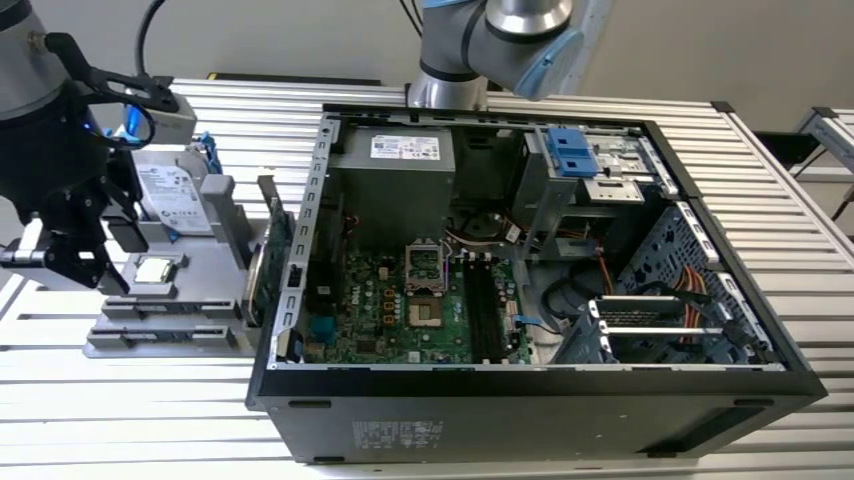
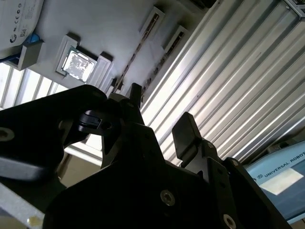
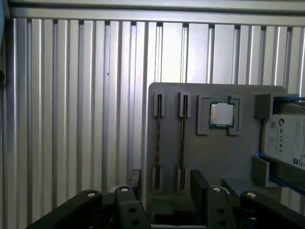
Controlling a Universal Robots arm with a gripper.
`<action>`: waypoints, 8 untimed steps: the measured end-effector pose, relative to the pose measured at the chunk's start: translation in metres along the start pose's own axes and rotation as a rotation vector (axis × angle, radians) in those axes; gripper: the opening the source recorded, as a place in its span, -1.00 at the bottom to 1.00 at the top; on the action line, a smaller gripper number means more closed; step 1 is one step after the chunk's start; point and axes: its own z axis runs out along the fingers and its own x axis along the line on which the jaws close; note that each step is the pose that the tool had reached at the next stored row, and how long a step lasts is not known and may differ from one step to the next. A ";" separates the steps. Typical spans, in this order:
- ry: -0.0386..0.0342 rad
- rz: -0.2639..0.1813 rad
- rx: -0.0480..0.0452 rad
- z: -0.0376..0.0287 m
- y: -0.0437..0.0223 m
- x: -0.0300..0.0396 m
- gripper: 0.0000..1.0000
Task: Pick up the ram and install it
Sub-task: 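Pick up the ram and move it above insertion slot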
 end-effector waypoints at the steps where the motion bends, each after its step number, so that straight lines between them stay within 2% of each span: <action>1: -0.0001 0.000 0.0001 0.0008 0.0000 0.0000 1.00; 8: 0.0000 0.000 0.0000 0.0072 -0.0001 0.0000 1.00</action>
